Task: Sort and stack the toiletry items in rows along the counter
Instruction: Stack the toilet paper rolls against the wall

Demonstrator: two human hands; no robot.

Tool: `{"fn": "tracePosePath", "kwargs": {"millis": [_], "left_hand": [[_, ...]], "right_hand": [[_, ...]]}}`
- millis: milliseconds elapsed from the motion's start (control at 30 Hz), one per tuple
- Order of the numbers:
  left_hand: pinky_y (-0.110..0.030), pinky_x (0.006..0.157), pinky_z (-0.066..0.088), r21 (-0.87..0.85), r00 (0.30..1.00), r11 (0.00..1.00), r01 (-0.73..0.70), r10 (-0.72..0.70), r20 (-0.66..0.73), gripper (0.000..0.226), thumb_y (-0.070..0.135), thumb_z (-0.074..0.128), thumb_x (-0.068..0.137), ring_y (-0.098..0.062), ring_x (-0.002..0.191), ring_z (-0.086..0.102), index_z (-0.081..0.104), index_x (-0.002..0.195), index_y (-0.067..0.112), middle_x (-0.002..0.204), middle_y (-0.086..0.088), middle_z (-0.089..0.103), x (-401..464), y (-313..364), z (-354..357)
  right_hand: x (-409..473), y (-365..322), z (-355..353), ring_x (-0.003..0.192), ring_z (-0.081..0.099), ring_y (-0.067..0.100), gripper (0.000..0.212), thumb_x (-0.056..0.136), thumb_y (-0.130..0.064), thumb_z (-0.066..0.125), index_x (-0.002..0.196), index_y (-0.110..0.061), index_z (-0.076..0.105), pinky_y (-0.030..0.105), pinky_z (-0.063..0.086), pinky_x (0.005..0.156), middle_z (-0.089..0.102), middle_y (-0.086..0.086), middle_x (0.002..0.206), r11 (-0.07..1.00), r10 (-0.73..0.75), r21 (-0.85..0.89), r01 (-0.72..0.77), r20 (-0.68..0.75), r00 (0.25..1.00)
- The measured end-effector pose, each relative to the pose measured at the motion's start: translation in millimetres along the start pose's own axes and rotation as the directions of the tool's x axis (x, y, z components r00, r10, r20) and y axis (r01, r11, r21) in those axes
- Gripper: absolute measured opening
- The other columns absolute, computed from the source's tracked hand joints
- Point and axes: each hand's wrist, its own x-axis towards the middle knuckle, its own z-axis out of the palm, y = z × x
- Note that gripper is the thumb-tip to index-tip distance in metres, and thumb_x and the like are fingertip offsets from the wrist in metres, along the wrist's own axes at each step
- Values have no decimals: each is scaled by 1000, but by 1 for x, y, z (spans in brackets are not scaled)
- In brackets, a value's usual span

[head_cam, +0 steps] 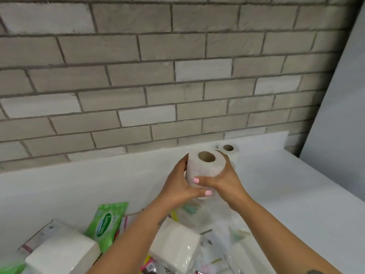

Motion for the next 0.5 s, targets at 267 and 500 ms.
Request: {"fn": "tracePosePath", "kwargs": {"millis": [267, 500], "left_hand": [[-18, 104, 25, 371, 989, 928, 24, -75, 124, 97, 41, 81, 65, -7, 140, 24, 26, 144, 33, 154, 12, 16, 54, -19, 68], [-39, 114, 28, 630, 992, 776, 31, -101, 76, 71, 42, 64, 83, -16, 147, -7, 28, 143, 34, 159, 6, 2, 85, -43, 103]], "right_hand": [[12, 14, -106, 94, 66, 13, 60, 53, -7, 84, 108, -18, 62, 24, 54, 70, 69, 0, 102, 993, -56, -103, 50, -54, 997], [35, 64, -165, 91, 65, 6, 63, 52, -5, 89, 107, -21, 62, 16, 52, 67, 69, -7, 101, 989, 20, -145, -32, -86, 996]]}}
